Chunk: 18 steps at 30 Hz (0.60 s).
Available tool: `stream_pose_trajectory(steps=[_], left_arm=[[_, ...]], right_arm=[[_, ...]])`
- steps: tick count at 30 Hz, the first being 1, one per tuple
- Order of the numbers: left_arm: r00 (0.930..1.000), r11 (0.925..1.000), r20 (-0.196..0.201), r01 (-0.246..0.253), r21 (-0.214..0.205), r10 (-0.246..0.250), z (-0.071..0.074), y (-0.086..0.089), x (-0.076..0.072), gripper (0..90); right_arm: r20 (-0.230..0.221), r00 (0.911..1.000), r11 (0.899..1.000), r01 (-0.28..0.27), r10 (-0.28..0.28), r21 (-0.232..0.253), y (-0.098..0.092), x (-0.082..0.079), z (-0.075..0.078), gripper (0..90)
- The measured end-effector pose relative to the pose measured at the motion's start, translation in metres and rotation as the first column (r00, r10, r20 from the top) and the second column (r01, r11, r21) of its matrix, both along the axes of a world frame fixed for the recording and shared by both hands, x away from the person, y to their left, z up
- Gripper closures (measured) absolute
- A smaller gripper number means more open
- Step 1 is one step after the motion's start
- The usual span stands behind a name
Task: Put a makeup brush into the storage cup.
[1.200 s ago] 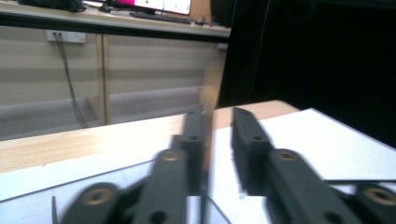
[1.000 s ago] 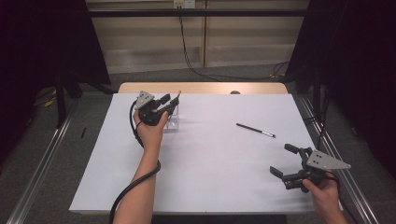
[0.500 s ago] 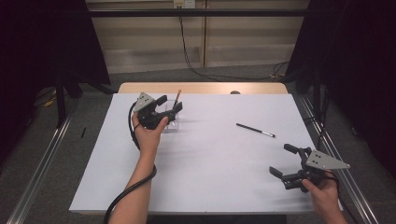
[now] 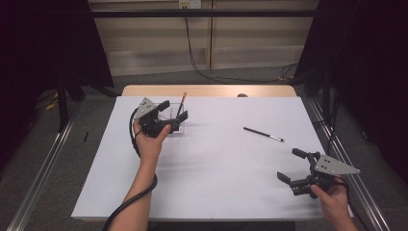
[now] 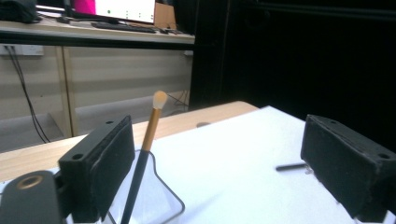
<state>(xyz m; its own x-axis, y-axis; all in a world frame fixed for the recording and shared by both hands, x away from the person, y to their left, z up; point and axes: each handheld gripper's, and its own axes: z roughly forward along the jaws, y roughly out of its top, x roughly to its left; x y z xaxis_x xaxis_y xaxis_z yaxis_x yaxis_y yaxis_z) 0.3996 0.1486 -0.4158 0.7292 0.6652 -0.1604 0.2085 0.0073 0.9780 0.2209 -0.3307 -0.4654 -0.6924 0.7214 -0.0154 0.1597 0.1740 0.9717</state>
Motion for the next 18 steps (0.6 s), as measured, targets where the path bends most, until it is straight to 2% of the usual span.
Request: stream_pose_trajectory(steps=[2, 12, 16, 18], left_arm=[[0.9999, 0.9998, -0.001, 0.015, 0.009, -0.015, 0.0, 0.001, -0.002, 7.7], [0.9976, 0.997, -0.017, 0.066, -0.04, -0.067, -0.001, 0.01, -0.012, 2.2], [0.9965, 0.996, -0.016, 0.081, -0.038, -0.082, 0.0, 0.014, -0.016, 1.4], [0.9965, 0.9964, -0.006, 0.083, -0.014, -0.083, 0.0, 0.017, -0.018, 0.3]], right_arm=[[0.001, 1.0, 1.0, 0.0, 0.0, 0.0, 0.0, 0.0, 0.0, 0.0], [0.001, 1.0, 1.0, -0.001, 0.001, -0.001, 0.0, 0.0, 0.0, 0.0], [-0.001, 1.0, 1.0, -0.001, 0.001, 0.0, 0.0, 0.0, 0.0, 0.0], [-0.001, 1.0, 1.0, 0.001, -0.001, 0.001, 0.0, 0.0, 0.0, 0.0]])
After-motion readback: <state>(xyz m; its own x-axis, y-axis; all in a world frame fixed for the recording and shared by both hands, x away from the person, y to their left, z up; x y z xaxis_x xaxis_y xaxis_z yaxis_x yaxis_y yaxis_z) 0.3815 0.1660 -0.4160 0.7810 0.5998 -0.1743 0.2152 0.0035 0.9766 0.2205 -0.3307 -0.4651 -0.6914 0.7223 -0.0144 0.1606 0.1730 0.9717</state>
